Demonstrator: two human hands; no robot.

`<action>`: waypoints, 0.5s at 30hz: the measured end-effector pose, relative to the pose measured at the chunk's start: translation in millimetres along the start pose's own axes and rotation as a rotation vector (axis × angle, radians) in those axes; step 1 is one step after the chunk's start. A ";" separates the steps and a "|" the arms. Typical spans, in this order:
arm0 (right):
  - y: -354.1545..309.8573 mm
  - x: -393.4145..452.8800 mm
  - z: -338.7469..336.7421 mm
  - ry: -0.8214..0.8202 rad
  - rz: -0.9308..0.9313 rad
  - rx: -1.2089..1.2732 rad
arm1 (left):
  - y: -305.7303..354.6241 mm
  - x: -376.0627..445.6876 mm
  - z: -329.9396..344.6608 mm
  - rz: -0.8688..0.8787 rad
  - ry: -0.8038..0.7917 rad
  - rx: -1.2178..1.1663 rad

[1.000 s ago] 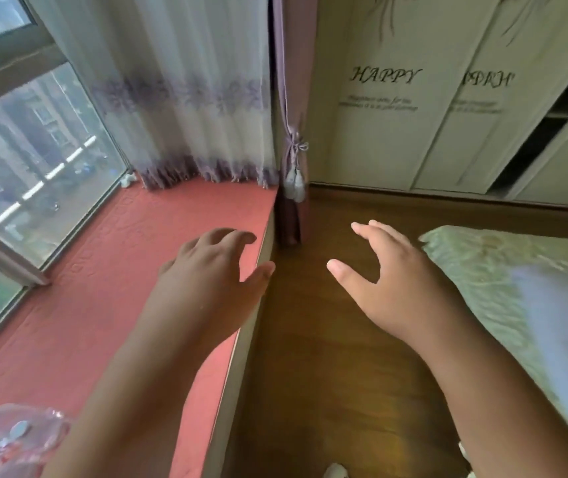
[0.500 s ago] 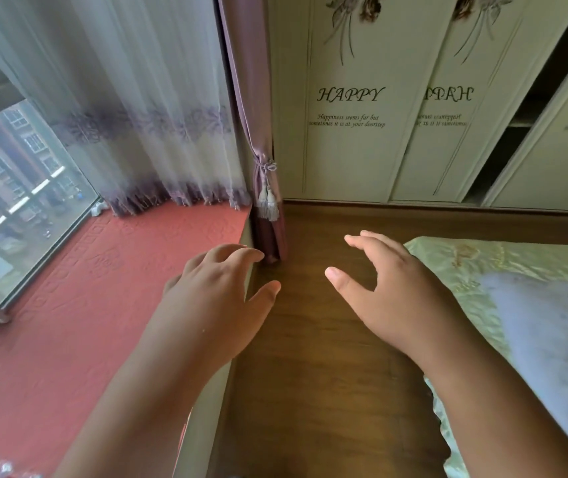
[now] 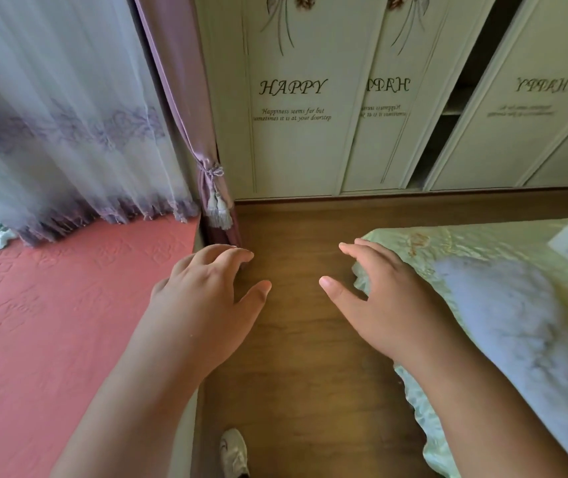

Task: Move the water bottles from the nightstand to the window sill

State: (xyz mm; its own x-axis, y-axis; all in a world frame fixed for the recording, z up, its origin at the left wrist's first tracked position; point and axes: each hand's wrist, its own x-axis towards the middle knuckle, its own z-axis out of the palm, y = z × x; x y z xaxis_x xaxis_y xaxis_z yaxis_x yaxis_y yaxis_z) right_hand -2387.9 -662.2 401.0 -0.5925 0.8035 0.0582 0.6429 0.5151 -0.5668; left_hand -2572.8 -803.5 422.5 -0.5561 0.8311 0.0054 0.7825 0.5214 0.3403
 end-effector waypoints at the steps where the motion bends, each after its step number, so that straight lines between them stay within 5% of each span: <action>1: -4.1 10.4 2.2 0.005 0.008 -0.012 | -5.9 13.5 -2.2 0.007 -0.004 -0.006; 15: -74.5 144.4 51.6 0.082 0.051 -0.087 | -85.0 166.5 -29.7 0.089 0.000 0.039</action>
State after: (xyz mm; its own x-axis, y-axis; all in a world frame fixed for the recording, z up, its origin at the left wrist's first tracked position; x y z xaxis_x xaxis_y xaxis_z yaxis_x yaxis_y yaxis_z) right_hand -2546.3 -600.0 409.3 -0.5186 0.8491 0.1004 0.7130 0.4943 -0.4974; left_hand -2740.2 -715.1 422.4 -0.4835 0.8747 0.0341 0.8394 0.4523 0.3016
